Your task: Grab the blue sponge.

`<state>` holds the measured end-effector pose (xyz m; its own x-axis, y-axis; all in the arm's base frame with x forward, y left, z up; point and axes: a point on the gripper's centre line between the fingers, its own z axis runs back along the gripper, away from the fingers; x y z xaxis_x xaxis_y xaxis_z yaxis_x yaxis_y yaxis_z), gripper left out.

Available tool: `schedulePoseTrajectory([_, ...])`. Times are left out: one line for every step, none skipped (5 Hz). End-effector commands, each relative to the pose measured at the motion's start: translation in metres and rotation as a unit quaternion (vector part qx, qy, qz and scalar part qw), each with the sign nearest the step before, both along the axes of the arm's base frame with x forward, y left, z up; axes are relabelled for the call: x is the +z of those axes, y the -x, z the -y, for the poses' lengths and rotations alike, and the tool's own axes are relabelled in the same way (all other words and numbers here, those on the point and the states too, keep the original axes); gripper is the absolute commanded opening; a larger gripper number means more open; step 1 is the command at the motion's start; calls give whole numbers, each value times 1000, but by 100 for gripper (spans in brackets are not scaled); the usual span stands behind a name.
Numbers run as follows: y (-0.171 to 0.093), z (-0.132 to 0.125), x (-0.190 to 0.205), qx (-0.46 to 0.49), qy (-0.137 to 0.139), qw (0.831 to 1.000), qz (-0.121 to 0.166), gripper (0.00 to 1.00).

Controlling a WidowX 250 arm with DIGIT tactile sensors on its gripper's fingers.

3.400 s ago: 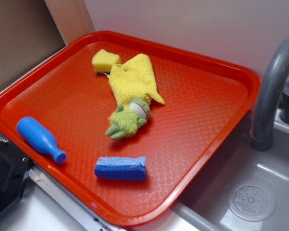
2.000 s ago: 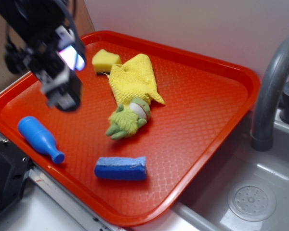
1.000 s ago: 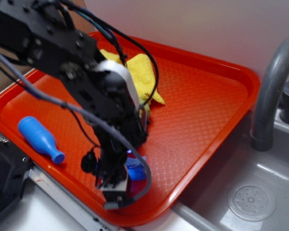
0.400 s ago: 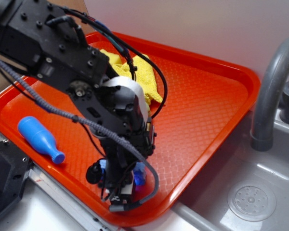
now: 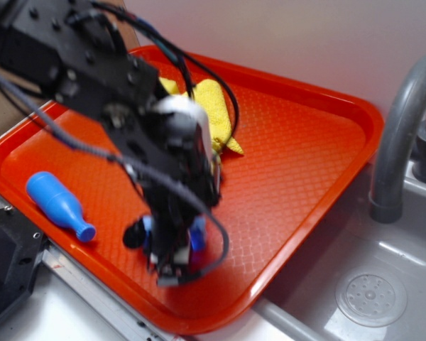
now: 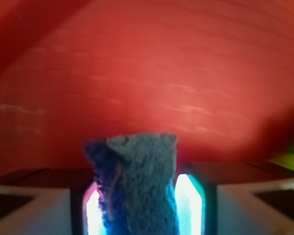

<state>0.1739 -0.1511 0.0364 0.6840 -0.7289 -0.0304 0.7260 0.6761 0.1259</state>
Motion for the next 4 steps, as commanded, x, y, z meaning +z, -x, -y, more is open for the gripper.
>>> schedulePoseTrajectory([-28,-37,95,151,54,985,57,0])
schedulePoseTrajectory([-28,-71,145,272,30,959,69,0])
schedulePoseTrajectory([-20,-98,181,387,2,917,98,0])
schedulePoseTrajectory([-13,-109,199,498,8,857,130,0])
